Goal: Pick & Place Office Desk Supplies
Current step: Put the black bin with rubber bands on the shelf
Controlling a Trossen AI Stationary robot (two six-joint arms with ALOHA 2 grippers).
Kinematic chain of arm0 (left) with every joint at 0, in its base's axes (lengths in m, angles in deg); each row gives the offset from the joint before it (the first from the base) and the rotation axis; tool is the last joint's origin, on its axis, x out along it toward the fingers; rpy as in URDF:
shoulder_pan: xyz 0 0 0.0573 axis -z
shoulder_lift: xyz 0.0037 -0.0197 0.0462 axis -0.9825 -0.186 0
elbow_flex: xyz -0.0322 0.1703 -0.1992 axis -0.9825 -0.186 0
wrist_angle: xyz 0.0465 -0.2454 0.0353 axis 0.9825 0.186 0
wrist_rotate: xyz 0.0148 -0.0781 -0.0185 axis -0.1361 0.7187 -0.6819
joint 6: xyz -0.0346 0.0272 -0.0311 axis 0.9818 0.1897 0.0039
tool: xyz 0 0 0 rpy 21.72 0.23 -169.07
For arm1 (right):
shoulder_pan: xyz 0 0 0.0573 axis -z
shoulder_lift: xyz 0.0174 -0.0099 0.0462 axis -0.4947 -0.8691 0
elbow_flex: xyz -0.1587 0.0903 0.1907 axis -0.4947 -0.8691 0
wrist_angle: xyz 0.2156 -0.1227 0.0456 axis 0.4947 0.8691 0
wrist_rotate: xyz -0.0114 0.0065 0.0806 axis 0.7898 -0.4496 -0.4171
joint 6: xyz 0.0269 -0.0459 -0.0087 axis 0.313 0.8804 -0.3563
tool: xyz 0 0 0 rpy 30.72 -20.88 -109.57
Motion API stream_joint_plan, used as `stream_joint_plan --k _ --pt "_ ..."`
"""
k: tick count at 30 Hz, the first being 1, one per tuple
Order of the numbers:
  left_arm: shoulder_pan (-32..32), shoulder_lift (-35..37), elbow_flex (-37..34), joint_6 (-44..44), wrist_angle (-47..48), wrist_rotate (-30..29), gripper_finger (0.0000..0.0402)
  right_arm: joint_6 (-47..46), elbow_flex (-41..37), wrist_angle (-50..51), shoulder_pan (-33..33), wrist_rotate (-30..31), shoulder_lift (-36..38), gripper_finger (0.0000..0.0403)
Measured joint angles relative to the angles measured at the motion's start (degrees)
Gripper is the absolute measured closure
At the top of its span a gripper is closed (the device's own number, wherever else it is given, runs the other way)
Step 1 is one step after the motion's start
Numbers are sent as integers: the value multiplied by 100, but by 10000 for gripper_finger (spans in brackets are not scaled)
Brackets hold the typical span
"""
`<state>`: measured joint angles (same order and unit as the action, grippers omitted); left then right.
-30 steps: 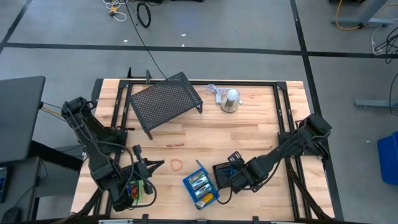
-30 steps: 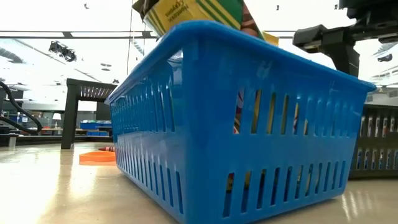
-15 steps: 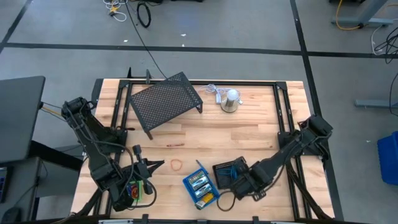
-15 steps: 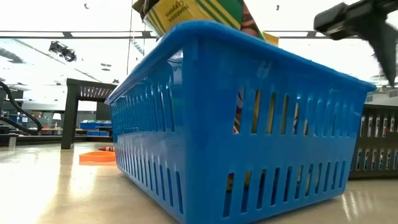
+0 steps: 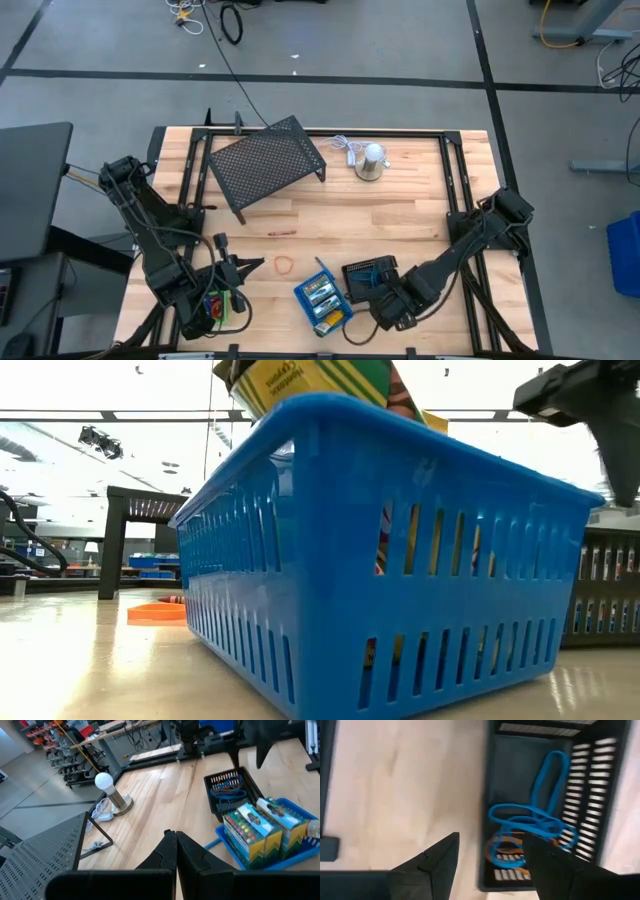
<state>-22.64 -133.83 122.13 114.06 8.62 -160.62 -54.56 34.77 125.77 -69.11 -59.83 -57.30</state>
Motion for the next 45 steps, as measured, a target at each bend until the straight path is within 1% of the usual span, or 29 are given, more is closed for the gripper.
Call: stream_joint_plan --k 5,13,15,17,19,21,23,26,27,33,42,45 --pt "2 0 0 -64 2 56 400 17 -1 -204 -84 -121 -236 174" --pt "2 0 0 -64 2 56 400 155 -2 -269 76 -20 -545 175" --pt "1 0 0 -64 2 55 400 259 -2 -281 147 25 -627 179" --pt "2 0 0 -62 2 54 400 334 -2 -294 221 70 -688 192" --pt "2 0 0 -62 2 54 400 369 -4 -302 300 169 -734 214" --pt "1 0 0 -62 2 50 400 365 -4 -289 356 385 -740 247" --pt "2 0 0 -62 2 50 400 372 -4 -263 419 551 -750 291" --pt "2 0 0 -62 2 47 400 473 -4 -150 477 660 -756 373" --pt "2 0 0 -60 2 47 400 511 -4 -161 484 716 -756 386" --pt "2 0 0 -60 0 43 400 632 -4 -70 566 909 -756 394" --pt "2 0 0 -42 2 43 400 699 -4 234 797 1347 -756 394" --pt "2 0 0 -36 0 43 400 773 -4 252 873 1386 -751 394"
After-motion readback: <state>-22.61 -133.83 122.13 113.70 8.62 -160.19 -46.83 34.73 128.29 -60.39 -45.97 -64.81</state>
